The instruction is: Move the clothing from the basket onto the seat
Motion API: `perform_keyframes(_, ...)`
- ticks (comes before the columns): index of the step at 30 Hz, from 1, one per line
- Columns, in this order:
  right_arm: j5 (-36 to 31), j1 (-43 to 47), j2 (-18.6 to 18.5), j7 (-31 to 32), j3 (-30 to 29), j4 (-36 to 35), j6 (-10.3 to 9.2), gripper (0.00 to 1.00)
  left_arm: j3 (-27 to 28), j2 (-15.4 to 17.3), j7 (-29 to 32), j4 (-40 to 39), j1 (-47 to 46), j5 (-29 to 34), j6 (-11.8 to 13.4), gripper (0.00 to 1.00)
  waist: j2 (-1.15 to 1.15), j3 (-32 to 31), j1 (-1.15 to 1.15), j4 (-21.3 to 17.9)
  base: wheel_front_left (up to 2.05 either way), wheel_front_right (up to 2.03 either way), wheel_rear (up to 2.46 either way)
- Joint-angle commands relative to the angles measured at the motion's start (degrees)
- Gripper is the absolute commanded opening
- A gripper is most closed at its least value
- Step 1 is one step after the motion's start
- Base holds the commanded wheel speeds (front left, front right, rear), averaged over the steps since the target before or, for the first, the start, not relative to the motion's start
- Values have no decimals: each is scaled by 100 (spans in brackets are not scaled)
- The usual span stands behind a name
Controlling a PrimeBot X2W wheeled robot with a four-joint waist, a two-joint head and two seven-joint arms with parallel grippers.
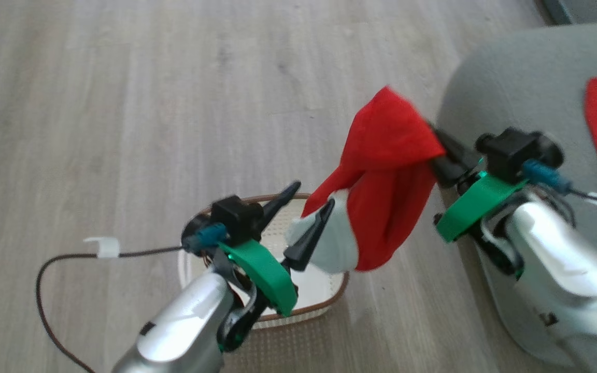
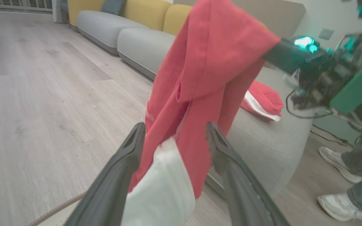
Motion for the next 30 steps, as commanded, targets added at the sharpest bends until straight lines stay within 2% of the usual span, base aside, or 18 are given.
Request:
perform_keyframes(1,23,-251,-119,-32,-115,-291,-2,0,154,-70,-92,16,-147,113,-70,100,0,143,0,-344,0,0,0)
perform_keyframes(4,31,-208,-281,-32,-280,-487,-2,0,200,-243,-113,196,-70,248,-154,100,0,211,0,-535,0,0,0)
perform_keyframes(10,20,-34,-511,-32,-556,-820,-2,0,426,-424,-117,23,34,611,-243,100,0,343,0,-875,0,0,0)
perform_keyframes(18,-33,177,-572,-32,-681,-975,-2,0,442,-467,-117,-112,89,785,-277,100,0,384,0,-1412,0,0,0)
perform_keyframes(30,-88,253,-649,-32,-897,-1017,-2,0,183,-470,-118,-206,35,661,-281,100,0,459,0,-2158,0,0,0)
